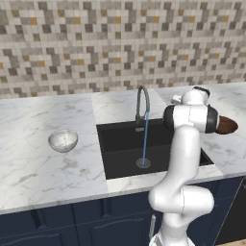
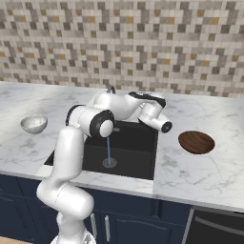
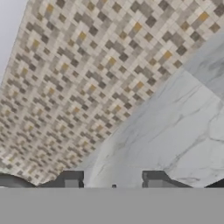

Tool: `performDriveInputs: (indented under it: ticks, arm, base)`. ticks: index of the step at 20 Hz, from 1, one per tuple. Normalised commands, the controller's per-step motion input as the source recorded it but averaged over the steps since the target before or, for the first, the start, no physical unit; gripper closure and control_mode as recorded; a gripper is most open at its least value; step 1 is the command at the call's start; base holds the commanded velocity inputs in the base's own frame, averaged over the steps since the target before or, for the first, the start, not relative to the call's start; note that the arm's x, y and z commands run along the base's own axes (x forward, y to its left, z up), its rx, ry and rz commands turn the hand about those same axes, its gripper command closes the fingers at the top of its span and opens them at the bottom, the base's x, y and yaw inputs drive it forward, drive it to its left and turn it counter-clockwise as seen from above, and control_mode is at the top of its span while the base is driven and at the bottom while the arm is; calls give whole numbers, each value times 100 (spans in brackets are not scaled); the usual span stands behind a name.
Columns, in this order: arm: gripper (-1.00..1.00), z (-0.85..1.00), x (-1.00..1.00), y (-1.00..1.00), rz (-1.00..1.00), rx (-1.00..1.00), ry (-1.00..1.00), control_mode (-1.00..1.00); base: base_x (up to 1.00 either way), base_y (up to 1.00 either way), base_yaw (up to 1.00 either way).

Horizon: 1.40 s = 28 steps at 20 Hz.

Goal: Rinse each bowl for a few seconds and place them down in the sink or on the counter.

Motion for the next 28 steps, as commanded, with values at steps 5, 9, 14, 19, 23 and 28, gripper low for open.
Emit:
performDriveInputs:
  ticks: [5,9,14,19,23,28]
  arm:
    - [-100,23,-31,-23,0,2,14,-100]
    - [-100,20,-33,-22,0,0,14,-100]
    - [-100,10,-36,-14,2,-6,13,-100]
    - [-100,0,-24,0,3,-20,17,-100]
    - [-100,6,-21,0,8,-24,8,-100]
    - [-100,12,-18,-4,10,-23,6,-100]
  base:
    - [0,0,0]
    - [0,0,0]
    - [0,0,0]
    - [0,0,0]
    - [0,0,0]
    - [0,0,0]
